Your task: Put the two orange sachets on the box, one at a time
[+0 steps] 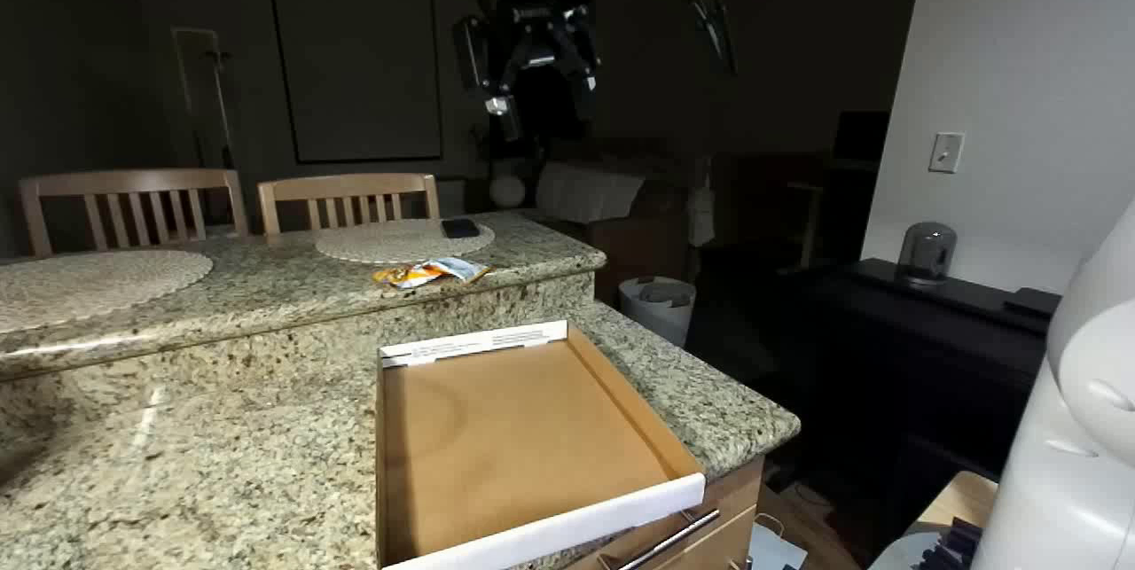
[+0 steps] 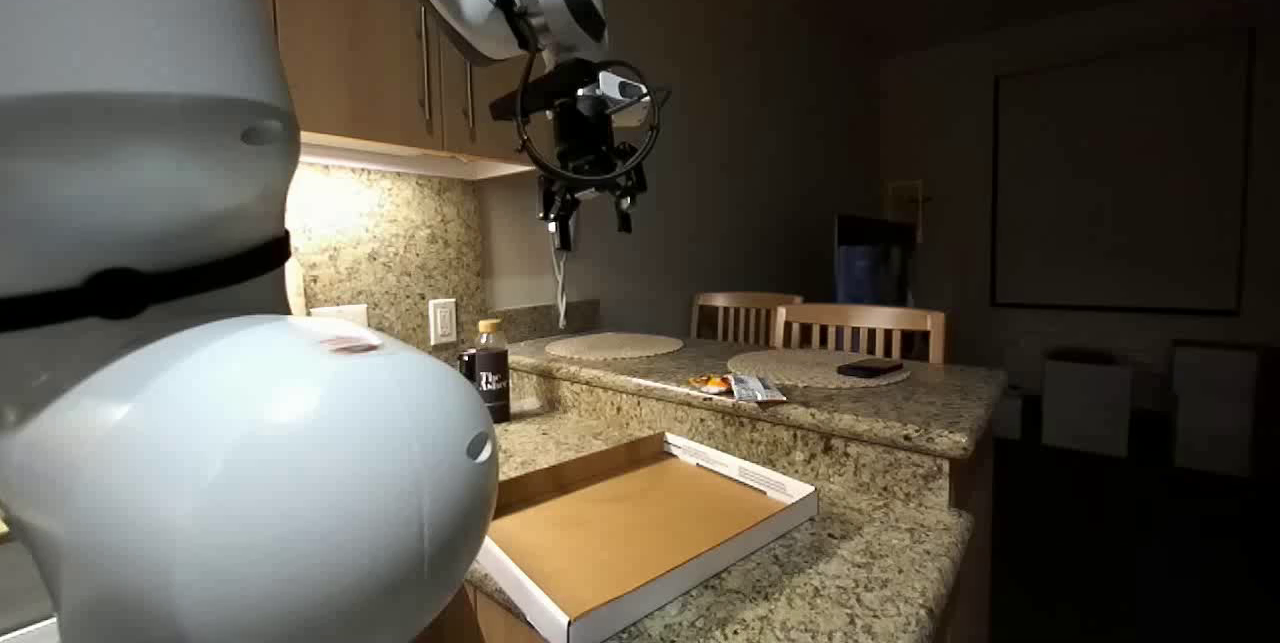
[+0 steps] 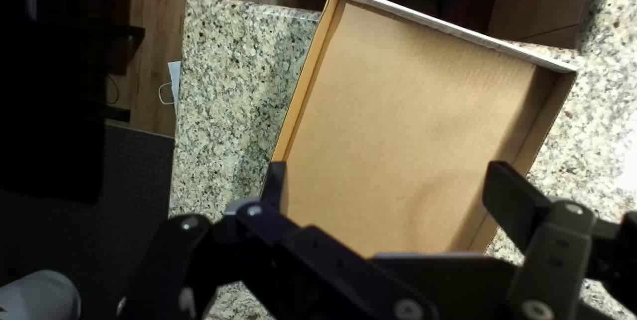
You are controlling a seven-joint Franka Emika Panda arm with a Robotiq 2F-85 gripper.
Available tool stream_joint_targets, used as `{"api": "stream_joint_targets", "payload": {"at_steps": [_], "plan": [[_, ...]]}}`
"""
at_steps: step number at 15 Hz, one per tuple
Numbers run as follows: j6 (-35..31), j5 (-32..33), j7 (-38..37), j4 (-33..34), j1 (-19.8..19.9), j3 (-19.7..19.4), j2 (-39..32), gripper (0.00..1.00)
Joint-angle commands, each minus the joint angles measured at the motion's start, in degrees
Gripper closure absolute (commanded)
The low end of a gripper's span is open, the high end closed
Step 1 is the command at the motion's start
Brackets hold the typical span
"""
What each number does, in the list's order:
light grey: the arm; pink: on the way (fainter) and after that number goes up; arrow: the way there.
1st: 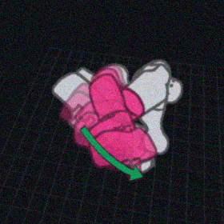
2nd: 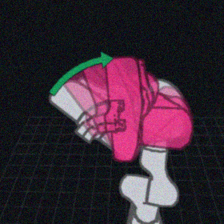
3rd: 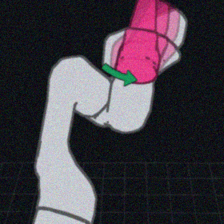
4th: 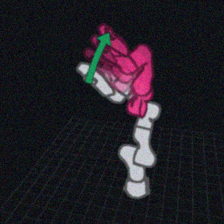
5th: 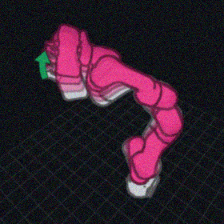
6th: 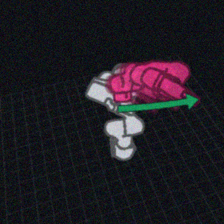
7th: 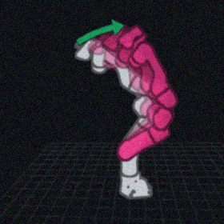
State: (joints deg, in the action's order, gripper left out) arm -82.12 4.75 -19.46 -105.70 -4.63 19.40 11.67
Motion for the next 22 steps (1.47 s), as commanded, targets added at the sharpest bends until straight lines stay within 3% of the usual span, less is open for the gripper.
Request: {"api": "stream_joint_targets", "payload": {"at_steps": [1, 13, 14, 18, 20, 22], "plan": [[0.23, 0.35, -0.39, 0.26, -2.07, -1.76, -0.28, 0.0], [0.23, 0.35, -0.39, 0.26, -2.07, -1.76, -0.28, 0.0], [-1.25, -2.61, -2.26, 1.59, -2.4, -1.71, -2.44, 0.0], [-20.36, -7.41, -8.75, 0.08, -4.23, -1.57, -5.68, 0.0], [-29.68, -6.87, -12.35, 0.42, -4.99, -1.76, -8.97, 0.0], [-34.93, -5.21, -15.55, 3.03, -5.39, -2.67, -13.87, 0.0]]}}
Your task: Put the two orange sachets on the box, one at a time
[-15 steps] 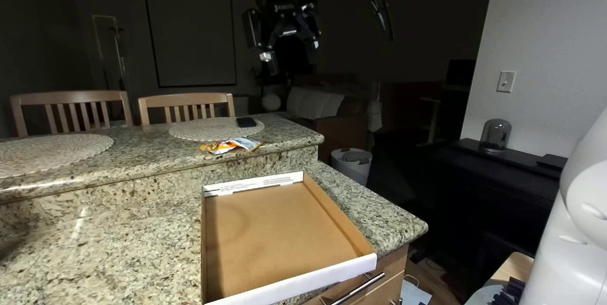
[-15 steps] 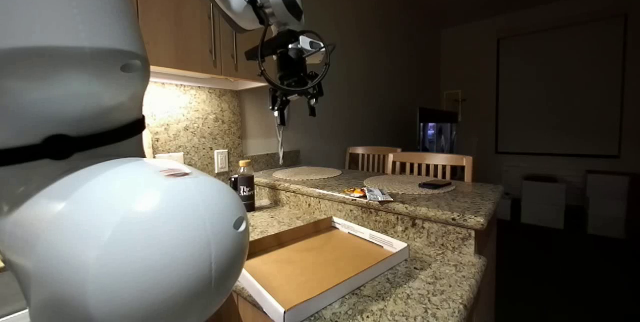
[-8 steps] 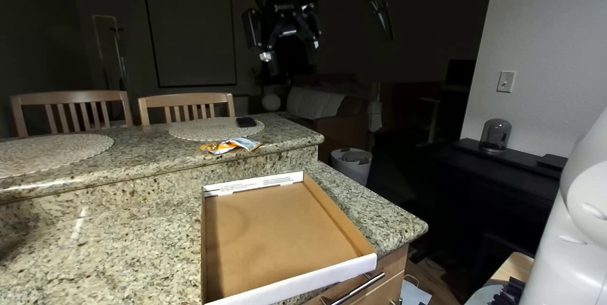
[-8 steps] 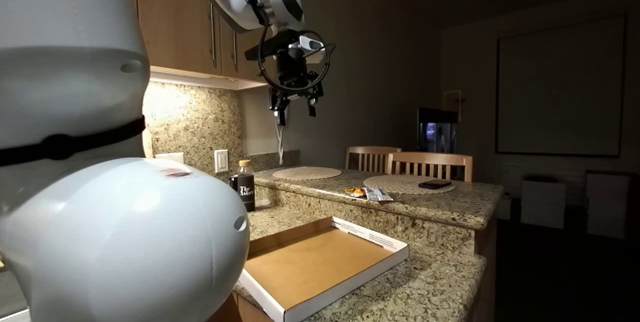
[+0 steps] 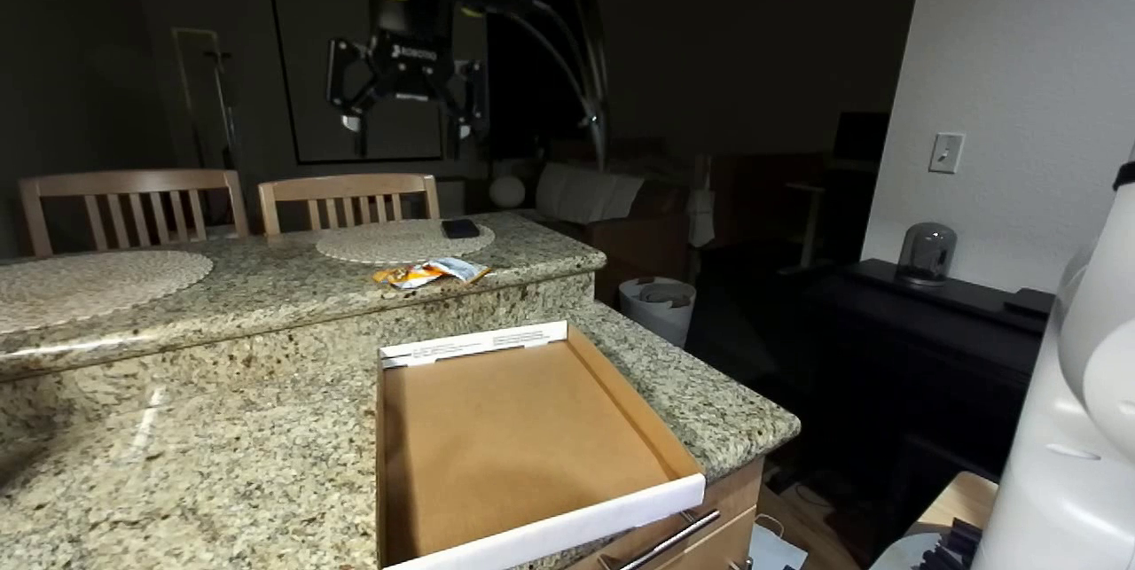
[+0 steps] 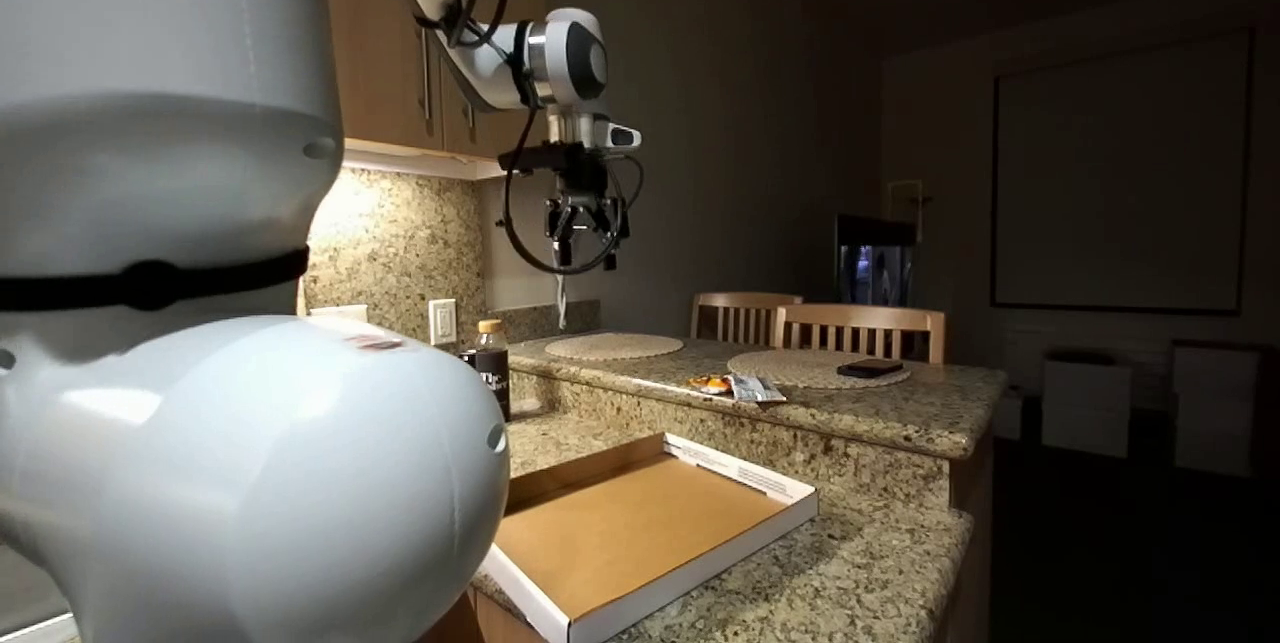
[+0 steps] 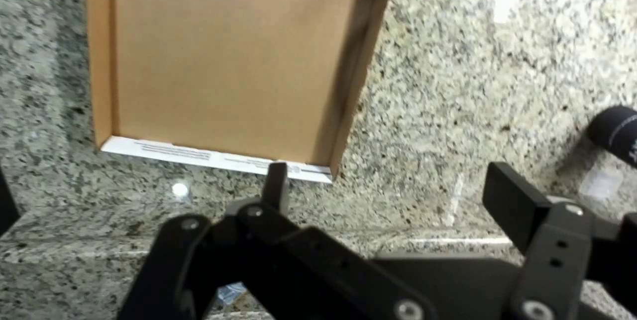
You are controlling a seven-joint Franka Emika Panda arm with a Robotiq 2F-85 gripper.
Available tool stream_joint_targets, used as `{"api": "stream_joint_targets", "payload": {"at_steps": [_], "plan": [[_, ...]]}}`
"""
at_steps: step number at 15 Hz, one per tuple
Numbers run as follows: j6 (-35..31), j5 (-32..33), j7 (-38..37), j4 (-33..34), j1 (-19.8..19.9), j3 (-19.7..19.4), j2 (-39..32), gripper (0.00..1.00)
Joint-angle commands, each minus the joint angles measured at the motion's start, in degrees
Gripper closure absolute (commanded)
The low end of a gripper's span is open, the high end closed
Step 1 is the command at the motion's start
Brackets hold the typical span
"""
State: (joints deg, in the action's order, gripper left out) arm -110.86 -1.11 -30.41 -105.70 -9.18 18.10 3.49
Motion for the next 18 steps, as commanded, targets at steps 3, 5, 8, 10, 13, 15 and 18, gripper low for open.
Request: {"api": "stream_joint_targets", "payload": {"at_steps": [3, 5, 8, 10, 13, 15, 18], "plan": [[-4.18, 2.4, -7.29, 8.98, -1.16, -4.05, -12.49, 0.0], [-1.83, 4.1, -11.27, 11.03, -2.43, -5.73, -13.69, 0.0], [-3.56, 2.44, -8.32, 10.23, -2.62, -6.84, -14.03, 0.0], [-3.14, 2.52, -9.03, 10.78, -3.09, -6.86, -14.13, 0.0], [-0.51, 4.19, -10.18, 13.98, -3.91, -7.67, -17.93, 0.0], [-1.89, 4.15, -9.91, 15.03, -4.13, -8.87, -20.65, 0.0], [-4.23, 4.89, -8.99, 16.26, -4.39, -10.96, -24.23, 0.0]]}}
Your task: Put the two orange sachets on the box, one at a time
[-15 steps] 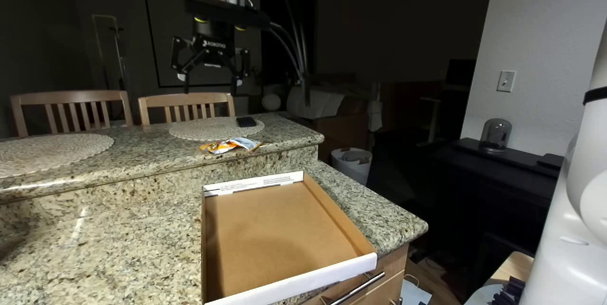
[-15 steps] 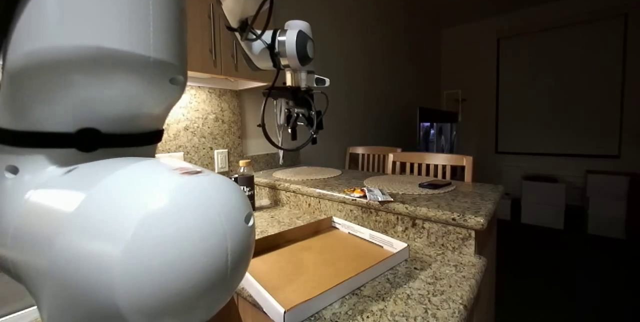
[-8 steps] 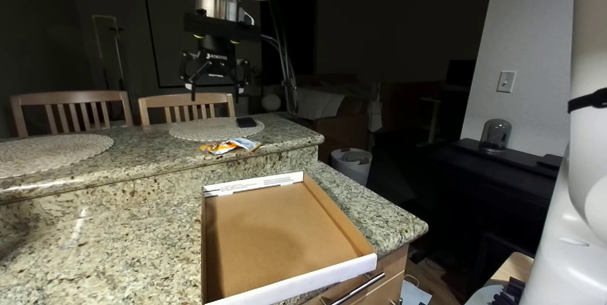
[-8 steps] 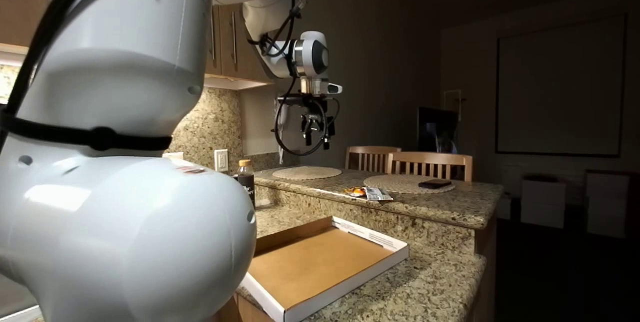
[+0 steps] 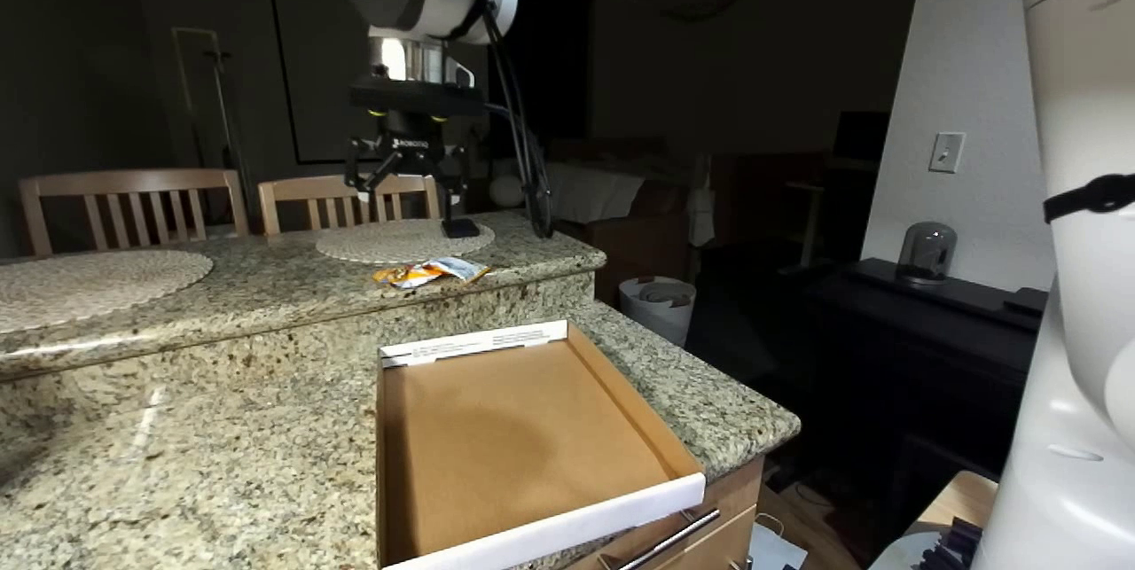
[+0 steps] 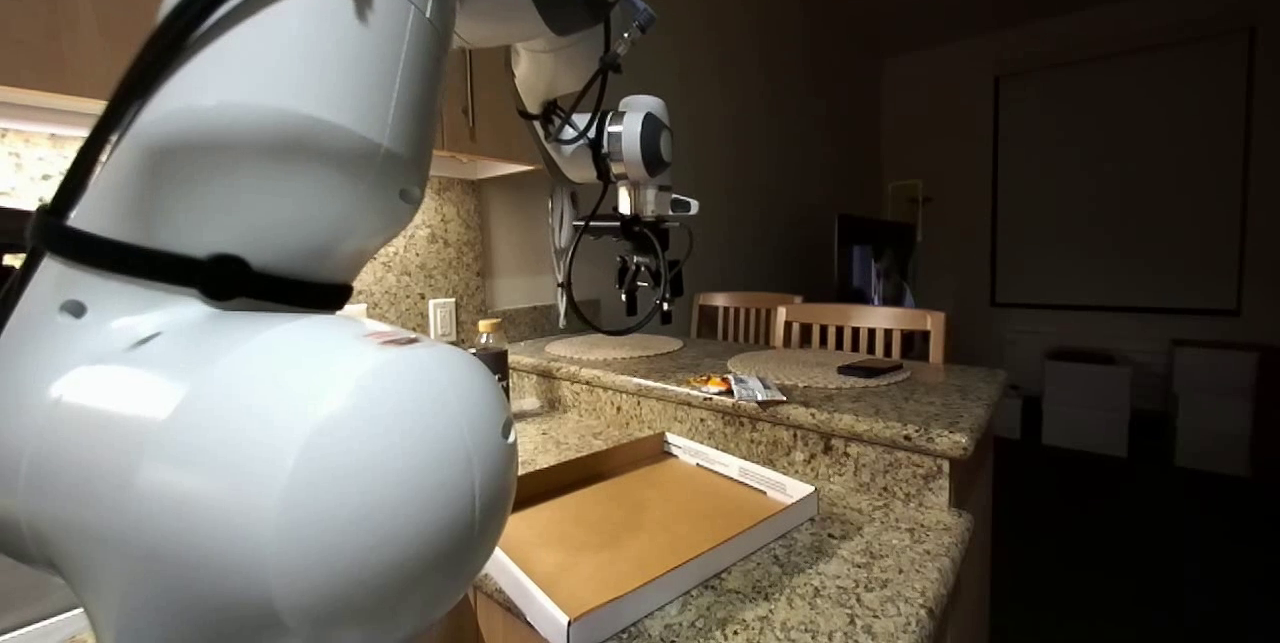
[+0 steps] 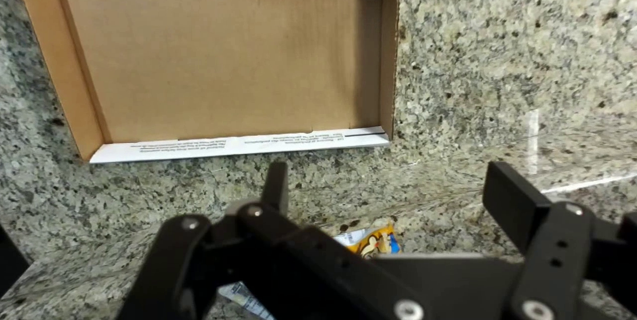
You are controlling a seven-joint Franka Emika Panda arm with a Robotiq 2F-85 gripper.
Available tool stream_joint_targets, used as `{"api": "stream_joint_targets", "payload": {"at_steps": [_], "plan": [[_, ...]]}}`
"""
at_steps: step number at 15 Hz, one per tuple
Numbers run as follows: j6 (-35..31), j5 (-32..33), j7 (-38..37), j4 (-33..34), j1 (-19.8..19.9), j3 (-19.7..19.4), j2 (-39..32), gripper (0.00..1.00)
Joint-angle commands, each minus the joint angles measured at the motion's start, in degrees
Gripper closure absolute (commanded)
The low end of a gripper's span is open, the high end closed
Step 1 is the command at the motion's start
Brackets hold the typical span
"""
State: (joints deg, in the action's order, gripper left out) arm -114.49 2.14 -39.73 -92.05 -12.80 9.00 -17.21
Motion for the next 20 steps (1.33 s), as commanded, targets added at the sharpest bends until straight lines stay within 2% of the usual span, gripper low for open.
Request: {"api": "stream_joint_targets", "payload": {"at_steps": [1, 9, 15, 20], "plan": [[-0.29, 1.75, 0.41, 3.3, -0.76, -2.53, -4.91, 0.0], [5.08, 7.61, 0.1, 7.76, -1.77, -7.76, -13.2, 0.0], [1.83, 10.18, 1.42, 10.78, -2.37, -9.1, -16.87, 0.0], [2.45, 15.07, 1.62, 15.19, -3.73, -11.33, -20.58, 0.0]]}}
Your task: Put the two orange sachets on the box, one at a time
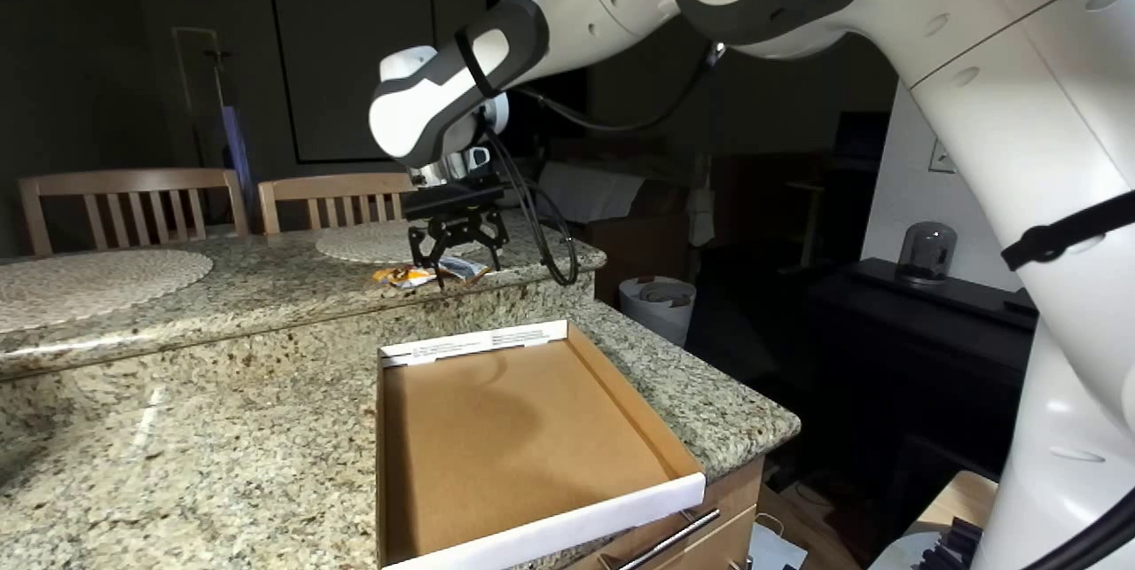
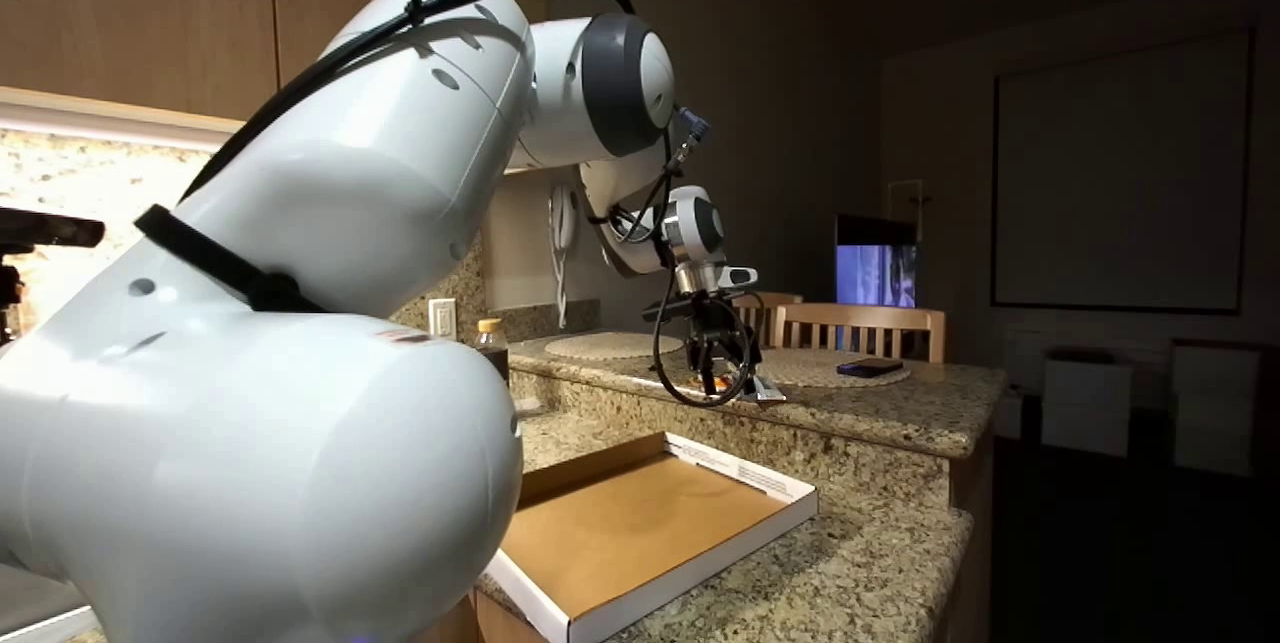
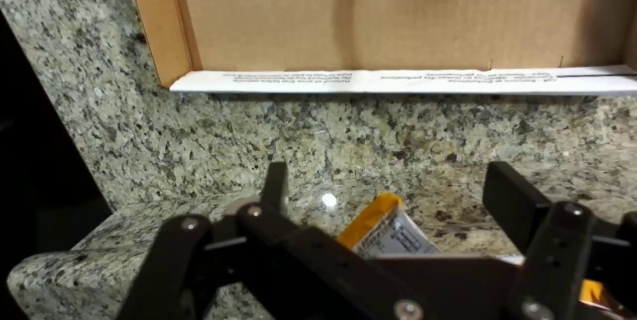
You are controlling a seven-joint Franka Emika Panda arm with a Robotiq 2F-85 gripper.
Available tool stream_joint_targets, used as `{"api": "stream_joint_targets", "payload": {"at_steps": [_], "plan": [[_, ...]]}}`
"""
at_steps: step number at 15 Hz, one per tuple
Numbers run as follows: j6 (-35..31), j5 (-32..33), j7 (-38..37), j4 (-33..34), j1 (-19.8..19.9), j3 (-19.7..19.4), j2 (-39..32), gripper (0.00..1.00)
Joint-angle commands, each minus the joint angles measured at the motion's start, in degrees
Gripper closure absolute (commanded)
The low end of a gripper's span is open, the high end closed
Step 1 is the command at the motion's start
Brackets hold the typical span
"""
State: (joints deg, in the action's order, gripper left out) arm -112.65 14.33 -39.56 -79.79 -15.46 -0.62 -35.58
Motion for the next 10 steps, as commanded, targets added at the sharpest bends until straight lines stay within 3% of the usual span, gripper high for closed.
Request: {"api": "stream_joint_targets", "payload": {"at_steps": [1, 3, 4, 6, 10], "plan": [[0.76, 3.47, 1.47, 3.7, -1.23, -2.03, -2.84, 0.0], [1.26, 3.84, 1.62, 5.26, -1.31, -2.31, -3.95, 0.0], [1.39, 3.77, 1.69, 5.98, -1.31, -2.36, -4.42, 0.25], [1.56, 3.65, 2.0, 7.07, -1.34, -2.54, -5.09, 0.33], [2.72, 3.46, 2.15, 9.05, -1.59, -2.76, -6.03, 0.61]]}}
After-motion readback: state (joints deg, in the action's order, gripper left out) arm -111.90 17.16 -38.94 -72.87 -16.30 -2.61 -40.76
